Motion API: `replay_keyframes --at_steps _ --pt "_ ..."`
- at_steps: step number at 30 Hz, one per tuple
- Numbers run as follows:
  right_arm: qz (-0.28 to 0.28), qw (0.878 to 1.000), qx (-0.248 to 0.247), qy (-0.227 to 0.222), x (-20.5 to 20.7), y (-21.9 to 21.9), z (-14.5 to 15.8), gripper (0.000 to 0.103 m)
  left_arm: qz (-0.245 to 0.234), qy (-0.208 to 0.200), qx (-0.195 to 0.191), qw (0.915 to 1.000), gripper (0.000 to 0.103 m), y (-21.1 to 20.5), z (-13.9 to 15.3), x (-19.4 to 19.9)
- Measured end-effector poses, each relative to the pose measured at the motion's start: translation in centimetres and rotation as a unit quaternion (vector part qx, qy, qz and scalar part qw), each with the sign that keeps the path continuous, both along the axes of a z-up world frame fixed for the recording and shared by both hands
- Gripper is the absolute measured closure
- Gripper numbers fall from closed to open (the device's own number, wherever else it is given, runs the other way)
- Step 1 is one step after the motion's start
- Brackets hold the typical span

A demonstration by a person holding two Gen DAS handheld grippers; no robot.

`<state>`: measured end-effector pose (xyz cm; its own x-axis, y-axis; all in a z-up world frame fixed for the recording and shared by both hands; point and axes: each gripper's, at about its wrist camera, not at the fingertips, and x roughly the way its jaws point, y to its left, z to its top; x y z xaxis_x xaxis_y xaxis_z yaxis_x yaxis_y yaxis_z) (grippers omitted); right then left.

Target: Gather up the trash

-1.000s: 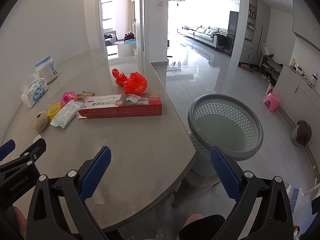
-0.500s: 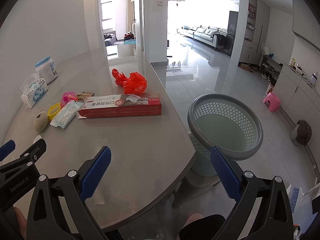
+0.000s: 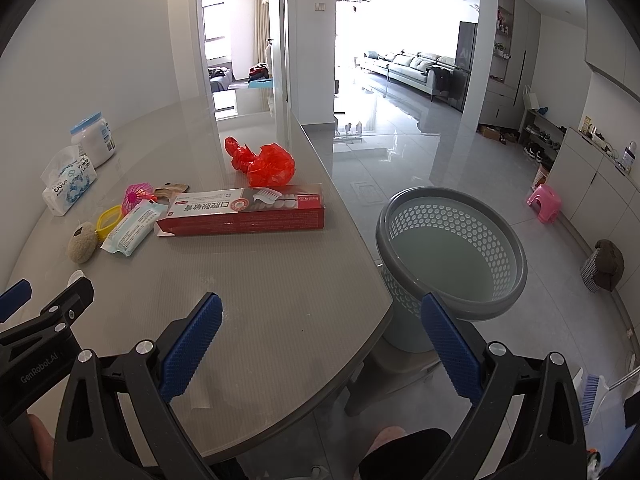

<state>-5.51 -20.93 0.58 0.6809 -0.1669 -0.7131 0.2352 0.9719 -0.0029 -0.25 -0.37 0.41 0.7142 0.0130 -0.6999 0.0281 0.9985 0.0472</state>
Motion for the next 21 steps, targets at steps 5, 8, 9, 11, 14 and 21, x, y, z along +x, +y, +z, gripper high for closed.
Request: replay_keyframes --at_steps 5,8,9,11,14,21 --pt "0.000 1.000 0.000 0.000 0.02 0.05 0.08 0.008 0.000 0.000 0.000 1.0000 0.006 -0.02 -0.05 0.02" --pt "0.000 1.000 0.000 0.000 0.02 0.02 0.08 0.008 0.000 0.000 0.000 1.0000 0.006 -0.01 -0.05 0.01" --pt "0.000 1.000 0.001 0.000 0.03 0.01 0.07 0.008 0.000 0.000 0.000 1.0000 0.006 -0.01 -0.05 0.01" --pt "0.000 1.000 0.000 0.000 0.02 0.02 0.05 0.008 0.000 0.000 0.000 1.0000 0.006 -0.02 -0.05 0.02" --pt "0.001 1.000 0.001 0.000 0.02 0.02 0.06 0.008 0.000 0.001 -0.001 1.0000 0.006 0.00 -0.02 0.00" --pt "0.023 0.999 0.035 0.008 0.31 0.04 -0.90 0.008 0.006 0.005 0.001 1.0000 0.006 0.73 -0.44 0.03"
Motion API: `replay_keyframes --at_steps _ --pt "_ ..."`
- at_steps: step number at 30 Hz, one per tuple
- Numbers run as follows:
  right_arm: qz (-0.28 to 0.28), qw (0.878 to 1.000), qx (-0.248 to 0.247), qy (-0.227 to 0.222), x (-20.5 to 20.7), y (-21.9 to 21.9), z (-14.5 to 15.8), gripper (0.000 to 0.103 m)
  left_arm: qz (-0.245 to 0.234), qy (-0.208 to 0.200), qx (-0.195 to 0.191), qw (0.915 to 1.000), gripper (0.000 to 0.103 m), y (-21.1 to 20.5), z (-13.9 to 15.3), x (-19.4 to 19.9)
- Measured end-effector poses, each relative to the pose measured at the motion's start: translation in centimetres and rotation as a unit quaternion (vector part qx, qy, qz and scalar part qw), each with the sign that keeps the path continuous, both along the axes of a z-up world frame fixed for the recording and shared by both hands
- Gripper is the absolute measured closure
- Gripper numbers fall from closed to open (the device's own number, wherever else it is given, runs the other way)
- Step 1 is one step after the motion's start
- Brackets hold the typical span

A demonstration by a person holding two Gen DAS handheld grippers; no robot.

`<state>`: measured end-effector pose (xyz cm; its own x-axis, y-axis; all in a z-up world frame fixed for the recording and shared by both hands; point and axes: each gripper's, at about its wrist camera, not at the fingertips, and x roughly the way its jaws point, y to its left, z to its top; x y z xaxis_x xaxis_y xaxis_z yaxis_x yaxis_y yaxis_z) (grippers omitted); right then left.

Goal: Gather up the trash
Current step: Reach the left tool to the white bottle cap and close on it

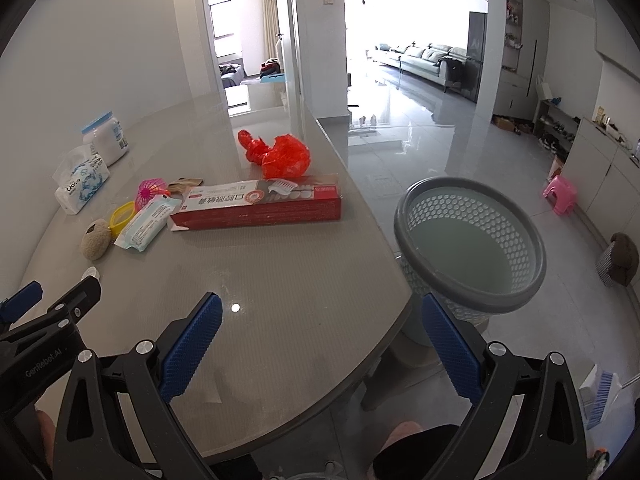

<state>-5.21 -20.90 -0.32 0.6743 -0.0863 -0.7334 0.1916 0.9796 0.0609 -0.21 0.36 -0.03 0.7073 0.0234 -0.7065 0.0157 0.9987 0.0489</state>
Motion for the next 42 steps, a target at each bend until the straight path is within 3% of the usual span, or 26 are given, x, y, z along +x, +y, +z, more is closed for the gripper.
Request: replay_keyframes --at_steps 14,22,37,42 --pt "0.076 0.997 0.023 0.012 1.9 3.0 -2.9 0.008 0.069 0.010 -0.001 0.9976 0.006 9.0 -2.5 0.5" --pt "0.112 0.993 0.022 0.024 4.1 5.6 -3.7 0.008 0.103 0.022 -0.006 0.9944 0.006 13.2 -4.4 3.6" --pt "0.122 0.991 0.018 0.051 7.8 7.3 -5.4 0.008 0.110 0.084 -0.016 0.9902 0.007 13.6 -8.5 10.4" --pt "0.118 0.991 0.023 0.053 8.5 7.0 -5.8 0.008 0.115 0.105 -0.032 0.9872 0.025 13.7 -9.5 11.6"
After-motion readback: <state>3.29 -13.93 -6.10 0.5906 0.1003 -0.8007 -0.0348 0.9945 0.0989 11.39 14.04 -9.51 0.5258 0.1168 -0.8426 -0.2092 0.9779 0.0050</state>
